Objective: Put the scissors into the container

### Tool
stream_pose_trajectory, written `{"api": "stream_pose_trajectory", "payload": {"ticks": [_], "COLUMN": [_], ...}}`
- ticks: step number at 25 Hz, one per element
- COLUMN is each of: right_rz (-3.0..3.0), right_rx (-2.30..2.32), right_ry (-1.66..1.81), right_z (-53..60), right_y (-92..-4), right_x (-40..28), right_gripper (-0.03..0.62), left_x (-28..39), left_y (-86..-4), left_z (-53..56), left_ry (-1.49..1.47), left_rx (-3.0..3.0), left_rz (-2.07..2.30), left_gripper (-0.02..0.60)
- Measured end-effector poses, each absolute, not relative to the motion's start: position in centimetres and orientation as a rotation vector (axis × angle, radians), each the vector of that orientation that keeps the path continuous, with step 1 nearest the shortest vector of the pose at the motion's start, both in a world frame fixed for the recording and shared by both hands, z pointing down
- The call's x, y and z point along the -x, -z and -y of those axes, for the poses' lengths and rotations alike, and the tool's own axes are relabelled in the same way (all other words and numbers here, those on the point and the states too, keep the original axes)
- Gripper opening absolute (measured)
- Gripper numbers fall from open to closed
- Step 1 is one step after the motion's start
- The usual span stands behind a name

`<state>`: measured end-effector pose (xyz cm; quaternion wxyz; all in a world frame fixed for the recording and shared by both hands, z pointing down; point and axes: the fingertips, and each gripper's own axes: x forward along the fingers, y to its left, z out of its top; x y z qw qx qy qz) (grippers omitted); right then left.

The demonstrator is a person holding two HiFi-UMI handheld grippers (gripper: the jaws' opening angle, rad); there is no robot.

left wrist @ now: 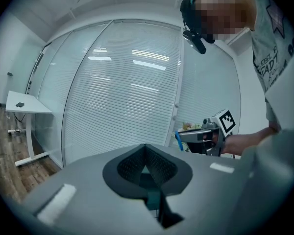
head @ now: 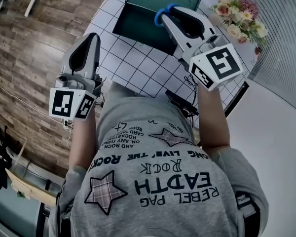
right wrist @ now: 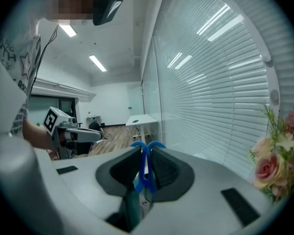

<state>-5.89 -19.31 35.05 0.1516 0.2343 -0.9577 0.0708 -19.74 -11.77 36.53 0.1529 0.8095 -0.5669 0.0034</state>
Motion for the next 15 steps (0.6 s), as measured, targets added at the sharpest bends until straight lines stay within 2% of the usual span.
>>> {"api": "stream_pose_trajectory", "payload": {"ticks": [15], "right_rz": [2.676], "right_rx": [-0.561], "right_ry": [-0.129], "right_z": [18.7], "right_y": [-44.1], "right_x": [7.6], "right_gripper": [0.077], "left_x": [20.8], "left_y": [-38.0], "left_z": [11.6], "left_ry": [-0.022], "left_rx": [-2.278], "left_rz": [1.633], "left_gripper": [0.009]}}
